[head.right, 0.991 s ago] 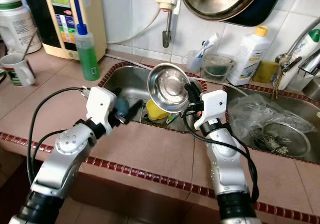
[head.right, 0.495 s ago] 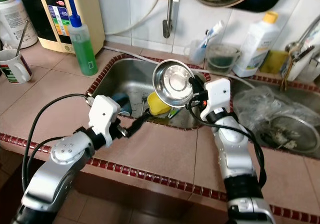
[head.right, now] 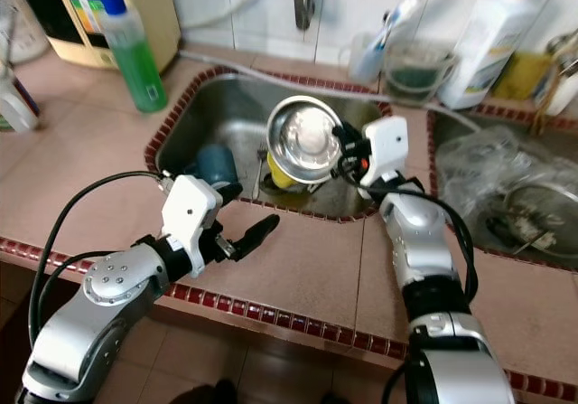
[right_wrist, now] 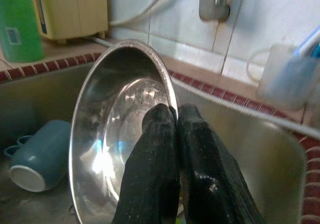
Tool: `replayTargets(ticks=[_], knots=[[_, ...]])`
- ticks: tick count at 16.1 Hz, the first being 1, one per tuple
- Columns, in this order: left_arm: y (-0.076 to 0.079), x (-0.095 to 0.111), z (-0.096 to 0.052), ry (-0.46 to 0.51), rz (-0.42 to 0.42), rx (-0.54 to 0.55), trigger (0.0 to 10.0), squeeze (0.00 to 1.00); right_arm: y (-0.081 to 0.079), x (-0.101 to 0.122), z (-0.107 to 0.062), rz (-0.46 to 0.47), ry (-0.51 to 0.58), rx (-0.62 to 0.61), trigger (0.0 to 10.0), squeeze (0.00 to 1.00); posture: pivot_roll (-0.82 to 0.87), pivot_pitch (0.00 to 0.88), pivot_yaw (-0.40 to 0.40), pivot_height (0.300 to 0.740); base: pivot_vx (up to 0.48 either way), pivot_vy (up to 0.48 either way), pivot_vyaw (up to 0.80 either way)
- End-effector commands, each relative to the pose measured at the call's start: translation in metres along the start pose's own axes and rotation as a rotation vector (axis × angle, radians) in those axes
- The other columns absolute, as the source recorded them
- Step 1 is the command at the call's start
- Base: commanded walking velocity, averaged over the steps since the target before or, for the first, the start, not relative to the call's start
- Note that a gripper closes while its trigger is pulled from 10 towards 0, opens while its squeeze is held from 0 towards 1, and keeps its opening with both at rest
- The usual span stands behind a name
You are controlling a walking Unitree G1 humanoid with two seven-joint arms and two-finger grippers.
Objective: Kitchen organization
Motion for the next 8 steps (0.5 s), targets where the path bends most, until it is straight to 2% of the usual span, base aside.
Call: replayTargets(ticks=[1, 5, 8], knots=[[0.002, 0.008, 0.0, 0.01, 0.005, 0.003, 10.0, 0.0, 0.005, 0.0, 0.003, 0.065, -0.009, 0.005, 10.0, 0.0, 0.01, 0.295, 0.016, 0.74, 0.0, 0.0, 0.0], [-0.001, 0.024, 0.004, 0.039, -0.002, 0.029, 10.0, 0.0, 0.002, -0.007, 0.013, 0.189, -0.114, 0.08, 10.0, 0.0, 0.03, 0.321, 0.028, 0.74, 0.0, 0.0, 0.0], [0.001, 0.032, 0.004, 0.052, 0.013, 0.03, 10.0, 0.0, 0.001, -0.007, 0.019, 0.265, -0.143, 0.118, 10.0, 0.0, 0.03, 0.335, 0.035, 0.74, 0.0, 0.0, 0.0]])
Point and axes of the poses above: a point about 5 cm out from each wrist's last joint towards the gripper, its own z axis pointing out of the wrist towards the gripper, its own x axis along the axis of the wrist's last joint, y = z × x, the point moved 2 cm from there along z, pointing out of the wrist towards the gripper, and after that the axes turned 5 degrees about -z, right-handed, at the moved point
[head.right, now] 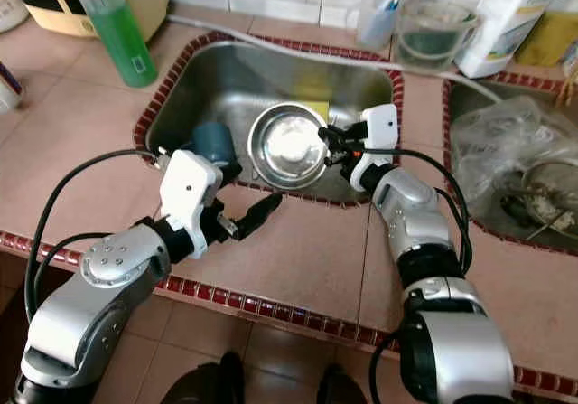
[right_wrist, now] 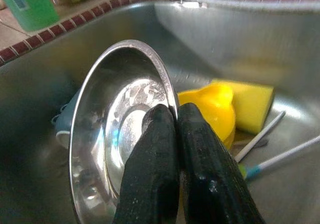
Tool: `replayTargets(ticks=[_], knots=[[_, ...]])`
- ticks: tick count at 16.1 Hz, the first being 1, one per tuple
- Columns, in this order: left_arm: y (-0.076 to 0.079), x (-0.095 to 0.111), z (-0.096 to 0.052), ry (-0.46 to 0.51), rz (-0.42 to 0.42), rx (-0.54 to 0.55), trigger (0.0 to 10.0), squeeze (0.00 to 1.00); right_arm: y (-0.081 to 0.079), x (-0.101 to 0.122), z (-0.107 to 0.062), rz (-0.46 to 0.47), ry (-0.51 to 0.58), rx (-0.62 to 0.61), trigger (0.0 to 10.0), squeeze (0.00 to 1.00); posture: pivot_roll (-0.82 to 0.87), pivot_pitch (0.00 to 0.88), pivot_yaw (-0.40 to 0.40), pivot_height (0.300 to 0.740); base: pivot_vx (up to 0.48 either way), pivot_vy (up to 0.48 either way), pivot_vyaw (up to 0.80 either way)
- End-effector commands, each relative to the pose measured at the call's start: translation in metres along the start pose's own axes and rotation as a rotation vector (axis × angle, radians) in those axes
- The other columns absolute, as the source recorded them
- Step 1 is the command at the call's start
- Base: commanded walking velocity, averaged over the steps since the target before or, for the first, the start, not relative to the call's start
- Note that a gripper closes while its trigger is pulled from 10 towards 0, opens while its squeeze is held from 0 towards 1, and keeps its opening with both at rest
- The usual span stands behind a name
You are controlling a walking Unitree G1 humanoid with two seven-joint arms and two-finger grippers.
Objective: Kitchen organization
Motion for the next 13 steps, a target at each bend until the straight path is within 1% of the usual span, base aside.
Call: replayTargets(ticks=[1, 4, 6, 7, 8, 9, 11, 13], knots=[[0.0032, 0.0084, -0.0019, 0.023, 0.011, -0.003, 10.0, 0.0, 0.0023, 0.0004, -0.0001, 0.013, -0.01, 0.007, 10.0, 0.0, 0.03, 0.338, 0.036, 0.74, 0.0, 0.0, 0.0], [0.0036, 0.0122, -0.0028, 0.026, 0.006, 0.002, 10.0, 0.0, 0.0018, 0.0, 0.002, 0.036, -0.019, 0.021, 10.0, 0.0, 0.04, 0.338, 0.038, 0.74, 0.0, 0.0, 0.0], [0.0041, 0.0128, -0.0035, 0.031, 0.021, 0.006, 10.0, 0.0, 0.0022, 0.0012, 0.0025, 0.042, -0.017, 0.028, 10.0, 0.0, 0.04, 0.336, 0.038, 0.74, 0.0, 0.0, 0.0], [0.0041, 0.0134, -0.0037, 0.032, 0.02, 0.006, 10.0, 0.0, 0.0026, 0.0023, 0.0029, 0.053, -0.01, 0.03, 10.0, 0.53, 0.05, 0.335, 0.038, 0.74, 0.0, 0.0, 0.0], [0.0038, 0.0139, -0.0036, 0.032, 0.025, 0.01, 10.0, 0.0, 0.0027, 0.0026, 0.003, 0.064, -0.005, 0.031, 10.0, 1.0, 0.05, 0.334, 0.036, 0.74, 0.0, 0.0, 0.0], [0.0032, 0.0141, -0.004, 0.032, 0.025, 0.014, 10.0, 0.0, 0.0028, 0.0026, 0.0031, 0.065, -0.002, 0.029, 10.0, 1.0, 0.05, 0.33, 0.036, 0.74, 0.0, 0.0, 0.0], [0.0015, 0.0154, -0.0051, 0.042, 0.015, 0.026, 10.0, 0.0, 0.005, -0.0007, 0.0036, 0.045, -0.005, -0.032, 10.0, 1.0, 0.05, 0.325, 0.037, 0.74, 0.0, 0.0, 0.0], [-0.0002, 0.0181, -0.0055, 0.06, 0.008, 0.041, 10.0, 0.0, 0.0017, -0.0049, 0.0028, 0.068, 0.011, -0.03, 10.0, 1.0, 0.06, 0.312, 0.045, 0.74, 0.0, 0.0, 0.0]])
Point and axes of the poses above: a point about 5 cm out from each wrist's last joint towards the gripper, its own z axis pointing out of the wrist towards the gripper, its own x axis along the axis of the wrist's last joint, y = z × x, the point moved 2 cm from there along z, pointing out of the wrist towards the gripper, and after that the axes turned 5 degrees about -z, right-handed, at the moved point
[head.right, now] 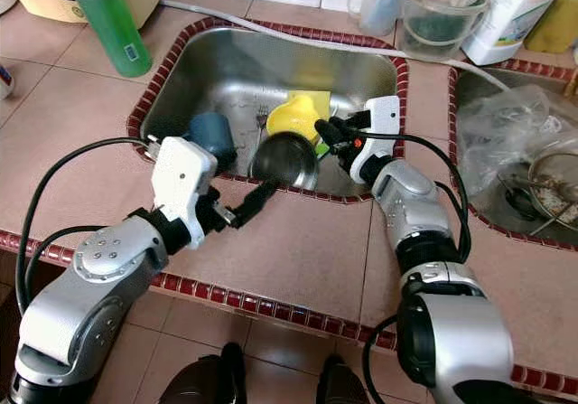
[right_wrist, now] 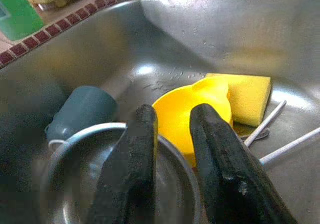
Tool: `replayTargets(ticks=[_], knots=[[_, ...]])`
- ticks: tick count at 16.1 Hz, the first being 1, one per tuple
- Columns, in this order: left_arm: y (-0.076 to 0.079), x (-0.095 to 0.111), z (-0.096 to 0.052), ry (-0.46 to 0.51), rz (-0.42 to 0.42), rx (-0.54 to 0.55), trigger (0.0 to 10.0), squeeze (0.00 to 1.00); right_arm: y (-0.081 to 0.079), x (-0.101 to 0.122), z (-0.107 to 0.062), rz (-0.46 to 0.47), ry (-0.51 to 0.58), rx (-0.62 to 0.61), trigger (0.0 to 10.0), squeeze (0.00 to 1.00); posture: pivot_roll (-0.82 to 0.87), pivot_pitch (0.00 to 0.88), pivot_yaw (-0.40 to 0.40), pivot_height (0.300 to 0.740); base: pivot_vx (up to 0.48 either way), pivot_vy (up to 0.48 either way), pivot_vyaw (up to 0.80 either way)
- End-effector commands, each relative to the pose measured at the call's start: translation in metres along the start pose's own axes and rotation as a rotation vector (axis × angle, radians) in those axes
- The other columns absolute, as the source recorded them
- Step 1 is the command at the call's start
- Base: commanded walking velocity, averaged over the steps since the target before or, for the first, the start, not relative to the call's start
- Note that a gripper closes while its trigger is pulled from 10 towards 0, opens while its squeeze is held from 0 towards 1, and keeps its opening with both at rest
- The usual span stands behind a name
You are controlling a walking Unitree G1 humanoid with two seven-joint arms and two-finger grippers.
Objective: Kitchen organization
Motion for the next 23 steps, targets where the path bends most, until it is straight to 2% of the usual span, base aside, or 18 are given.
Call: replayTargets(ticks=[1, 4, 5, 7, 10, 14, 18, 22, 23], knots=[[0.002, 0.005, -0.003, 0.02, 0.006, -0.002, 10.0, 0.0, -0.003, -0.015, -0.004, 0.039, -0.017, -0.006, 10.0, 1.0, 0.06, 0.308, 0.047, 0.74, 0.0, 0.0, 0.0], [-0.002, 0.005, -0.002, 0.024, 0.033, 0.013, 10.0, 0.0, -0.005, -0.019, -0.005, 0.048, 0.002, -0.025, 10.0, 1.0, 0.07, 0.291, 0.05, 0.74, 0.0, 0.0, 0.0], [-0.005, 0.003, -0.001, 0.015, 0.064, 0.05, 10.0, 0.0, -0.008, -0.022, -0.007, 0.07, 0.02, -0.031, 10.0, 1.0, 0.07, 0.278, 0.054, 0.74, 0.0, 0.0, 0.0], [-0.008, 0.001, 0.001, 0.0, 0.037, 0.066, 10.0, 0.0, -0.009, -0.026, -0.009, 0.084, 0.026, -0.043, 10.0, 1.0, 0.07, 0.267, 0.057, 0.74, 0.0, 0.0, 0.0], [-0.016, -0.002, 0.003, 0.006, 0.06, 0.125, 10.0, 0.0, -0.011, -0.026, -0.012, 0.124, 0.058, -0.081, 10.0, 1.0, 0.06, 0.235, 0.061, 0.74, 0.0, 0.0, 0.0], [-0.023, 0.0, 0.009, 0.051, 0.081, 0.183, 10.0, 0.0, -0.022, -0.02, -0.015, 0.099, 0.112, -0.084, 10.0, 1.0, 0.04, 0.181, 0.06, 0.74, 0.0, 0.0, 0.0], [-0.042, -0.01, 0.015, 0.018, 0.122, 0.291, 10.0, 0.0, -0.03, -0.019, -0.024, 0.105, 0.147, -0.128, 10.0, 1.0, 0.01, 0.14, 0.053, 0.74, 0.0, 0.0, 0.0], [-0.054, -0.025, 0.021, -0.006, 0.093, 0.388, 10.0, 0.0, -0.034, -0.022, -0.035, 0.062, 0.162, -0.216, 10.0, 1.0, -0.02, 0.081, 0.036, 0.74, 0.0, 0.0, 0.0], [-0.054, -0.031, 0.025, -0.015, 0.107, 0.386, 10.0, 0.0, -0.032, -0.023, -0.042, 0.003, 0.186, -0.242, 10.0, 1.0, -0.02, 0.065, 0.033, 0.74, 0.0, 0.0, 0.0]])
Point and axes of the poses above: a point about 5 cm out from each wrist's last joint towards the gripper, its own z axis pointing out of the wrist towards the gripper, its own x axis along the axis of the wrist's last joint, y = z × x, the point moved 2 cm from there along z, pointing out of the wrist towards the gripper, and after that the axes turned 5 degrees about -z, right-handed, at the moved point
